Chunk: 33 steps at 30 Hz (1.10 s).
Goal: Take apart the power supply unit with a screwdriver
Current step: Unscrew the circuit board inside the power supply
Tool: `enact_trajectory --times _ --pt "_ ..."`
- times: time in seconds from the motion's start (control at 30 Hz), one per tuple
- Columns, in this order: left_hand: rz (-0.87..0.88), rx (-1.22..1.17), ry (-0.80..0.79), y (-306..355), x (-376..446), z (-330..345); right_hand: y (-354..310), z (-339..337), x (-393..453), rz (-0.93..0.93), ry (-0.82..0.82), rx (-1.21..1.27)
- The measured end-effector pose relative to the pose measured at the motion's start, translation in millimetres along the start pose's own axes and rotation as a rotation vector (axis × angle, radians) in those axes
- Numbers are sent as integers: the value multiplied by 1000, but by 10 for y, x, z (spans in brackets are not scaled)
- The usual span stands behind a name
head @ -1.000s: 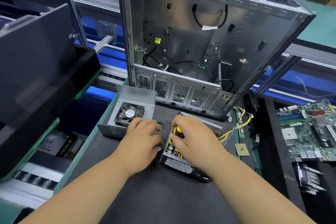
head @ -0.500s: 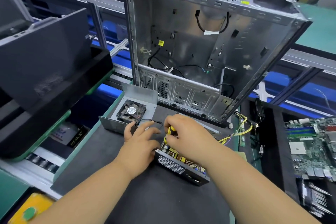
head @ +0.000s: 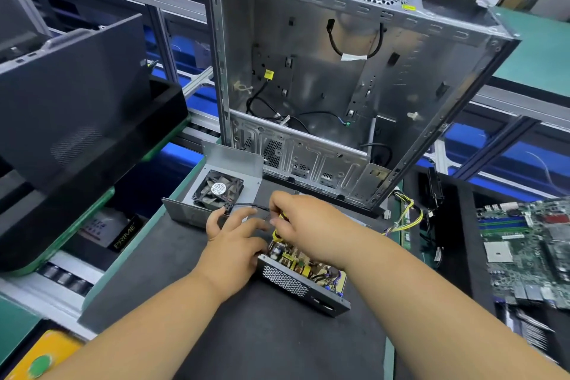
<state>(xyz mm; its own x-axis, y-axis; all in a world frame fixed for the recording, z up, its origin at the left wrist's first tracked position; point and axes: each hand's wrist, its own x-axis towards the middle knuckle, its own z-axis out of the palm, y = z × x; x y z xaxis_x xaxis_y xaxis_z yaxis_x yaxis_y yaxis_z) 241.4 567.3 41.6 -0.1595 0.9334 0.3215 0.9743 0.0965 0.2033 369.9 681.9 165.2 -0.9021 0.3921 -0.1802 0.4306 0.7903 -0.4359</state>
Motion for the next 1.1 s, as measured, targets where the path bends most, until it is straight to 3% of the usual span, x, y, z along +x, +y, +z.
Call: enact_trajectory --times 0.17,0.37,0.57,0.83,1.1 --pt "5 -30 9 -16 -4 8 -44 -67 12 -113 -90 12" --pt "3 -56 35 -22 9 14 -52 -66 30 -7 58 -245" --pt "20 -62 45 -12 15 -13 -102 -78 10 -10 49 -1" --pt "16 -55 53 -1 10 -13 -86 0 -10 18 131 -228" --pt "11 -35 5 -2 33 -25 -68 -20 6 26 125 -29"
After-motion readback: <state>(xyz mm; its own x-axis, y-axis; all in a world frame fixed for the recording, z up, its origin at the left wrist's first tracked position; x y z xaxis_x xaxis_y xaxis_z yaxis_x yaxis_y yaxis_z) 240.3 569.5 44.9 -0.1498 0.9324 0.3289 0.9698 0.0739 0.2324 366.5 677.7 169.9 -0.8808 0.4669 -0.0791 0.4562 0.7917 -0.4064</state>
